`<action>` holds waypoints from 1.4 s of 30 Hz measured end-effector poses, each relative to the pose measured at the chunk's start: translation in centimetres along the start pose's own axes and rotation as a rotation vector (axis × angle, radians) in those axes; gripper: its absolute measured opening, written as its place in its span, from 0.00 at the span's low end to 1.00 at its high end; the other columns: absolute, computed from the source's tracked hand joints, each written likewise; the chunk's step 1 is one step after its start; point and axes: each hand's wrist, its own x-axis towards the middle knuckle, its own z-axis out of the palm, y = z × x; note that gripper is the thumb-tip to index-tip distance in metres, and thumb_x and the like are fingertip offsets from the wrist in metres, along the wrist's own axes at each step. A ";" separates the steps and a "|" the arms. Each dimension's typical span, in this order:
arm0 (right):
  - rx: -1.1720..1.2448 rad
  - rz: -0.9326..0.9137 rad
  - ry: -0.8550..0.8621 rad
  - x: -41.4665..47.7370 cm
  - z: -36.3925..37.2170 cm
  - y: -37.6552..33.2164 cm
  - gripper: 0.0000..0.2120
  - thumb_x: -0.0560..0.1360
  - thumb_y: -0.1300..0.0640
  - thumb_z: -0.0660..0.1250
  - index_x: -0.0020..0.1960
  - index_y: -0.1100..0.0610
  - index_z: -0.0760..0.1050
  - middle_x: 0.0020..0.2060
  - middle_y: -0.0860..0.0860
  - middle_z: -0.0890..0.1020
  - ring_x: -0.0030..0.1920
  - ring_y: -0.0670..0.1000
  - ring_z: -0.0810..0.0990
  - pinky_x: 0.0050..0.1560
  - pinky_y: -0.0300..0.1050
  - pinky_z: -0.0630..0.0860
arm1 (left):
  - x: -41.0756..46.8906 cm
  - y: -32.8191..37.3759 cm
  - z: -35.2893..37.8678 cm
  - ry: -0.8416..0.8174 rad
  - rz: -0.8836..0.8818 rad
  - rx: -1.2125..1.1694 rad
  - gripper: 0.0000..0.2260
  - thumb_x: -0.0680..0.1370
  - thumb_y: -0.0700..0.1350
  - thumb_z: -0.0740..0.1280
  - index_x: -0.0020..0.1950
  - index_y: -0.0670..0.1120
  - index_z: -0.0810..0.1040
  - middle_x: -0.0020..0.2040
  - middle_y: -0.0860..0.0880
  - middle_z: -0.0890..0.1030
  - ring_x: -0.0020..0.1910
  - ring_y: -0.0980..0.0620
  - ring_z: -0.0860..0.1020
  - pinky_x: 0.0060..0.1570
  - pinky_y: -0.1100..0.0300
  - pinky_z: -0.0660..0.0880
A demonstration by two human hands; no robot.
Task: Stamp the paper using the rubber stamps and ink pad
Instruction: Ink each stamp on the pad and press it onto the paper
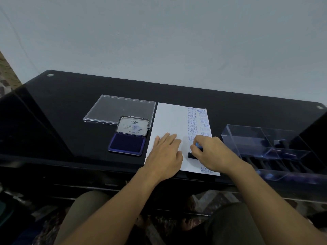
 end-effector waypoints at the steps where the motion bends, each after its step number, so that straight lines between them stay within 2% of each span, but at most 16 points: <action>1: -0.003 -0.002 0.005 0.0 0.1 0.0 0.12 0.83 0.52 0.58 0.45 0.58 0.71 0.35 0.51 0.75 0.32 0.50 0.70 0.32 0.43 0.65 | 0.0 0.0 0.0 0.000 0.001 -0.002 0.21 0.83 0.46 0.53 0.77 0.45 0.63 0.80 0.48 0.56 0.80 0.50 0.47 0.78 0.49 0.42; 5: -0.028 -0.011 0.044 0.1 0.9 0.1 0.12 0.83 0.53 0.58 0.42 0.56 0.66 0.33 0.53 0.74 0.32 0.52 0.69 0.30 0.45 0.62 | 0.0 -0.1 0.1 0.010 0.008 0.002 0.21 0.83 0.46 0.53 0.76 0.45 0.64 0.80 0.48 0.57 0.80 0.49 0.48 0.78 0.49 0.42; 13: -0.146 -0.058 0.101 0.0 2.4 0.2 0.10 0.84 0.54 0.56 0.45 0.55 0.61 0.33 0.52 0.73 0.29 0.50 0.68 0.27 0.42 0.58 | -0.1 -0.4 0.6 0.031 0.022 0.018 0.21 0.83 0.47 0.53 0.76 0.46 0.64 0.80 0.48 0.57 0.80 0.50 0.48 0.78 0.49 0.42; 19: -0.176 -0.069 0.118 0.0 2.6 0.2 0.10 0.84 0.56 0.57 0.44 0.55 0.61 0.31 0.49 0.69 0.28 0.50 0.68 0.27 0.41 0.56 | -0.1 -0.5 0.6 0.023 0.034 0.031 0.21 0.83 0.47 0.52 0.77 0.46 0.63 0.80 0.49 0.56 0.80 0.50 0.48 0.78 0.49 0.42; 25: -0.188 -0.076 0.134 0.2 2.8 0.4 0.10 0.83 0.55 0.56 0.44 0.55 0.61 0.34 0.53 0.74 0.30 0.54 0.69 0.27 0.42 0.57 | -0.1 -0.5 0.7 0.026 0.034 0.035 0.21 0.83 0.48 0.52 0.77 0.47 0.62 0.80 0.49 0.56 0.80 0.50 0.48 0.78 0.49 0.42; 30: -0.187 -0.070 0.133 0.1 2.7 0.2 0.11 0.83 0.55 0.56 0.44 0.55 0.60 0.32 0.51 0.72 0.28 0.50 0.67 0.27 0.42 0.57 | -0.1 -0.5 0.6 0.016 0.033 0.037 0.21 0.83 0.48 0.52 0.77 0.47 0.62 0.80 0.49 0.56 0.79 0.50 0.48 0.78 0.49 0.42; 36: -0.203 -0.060 0.121 0.1 2.7 0.2 0.10 0.83 0.56 0.56 0.44 0.56 0.61 0.33 0.53 0.73 0.29 0.52 0.68 0.27 0.42 0.59 | 0.0 -0.4 0.5 0.011 0.031 0.039 0.21 0.84 0.48 0.52 0.77 0.46 0.62 0.80 0.49 0.56 0.79 0.50 0.49 0.78 0.49 0.43; 39: -0.204 -0.058 0.107 -0.1 2.3 -0.1 0.08 0.84 0.54 0.52 0.48 0.56 0.64 0.35 0.52 0.72 0.34 0.54 0.71 0.34 0.46 0.66 | 0.0 -0.5 0.5 0.016 0.033 0.038 0.21 0.83 0.48 0.52 0.77 0.46 0.63 0.80 0.49 0.56 0.79 0.50 0.49 0.78 0.49 0.43; 42: -0.204 -0.057 0.098 -0.3 2.2 -0.4 0.08 0.84 0.54 0.51 0.51 0.57 0.65 0.38 0.53 0.72 0.38 0.55 0.71 0.40 0.48 0.68 | 0.0 -0.6 0.6 0.017 0.032 0.041 0.21 0.83 0.48 0.52 0.77 0.46 0.63 0.80 0.49 0.56 0.79 0.50 0.49 0.78 0.49 0.43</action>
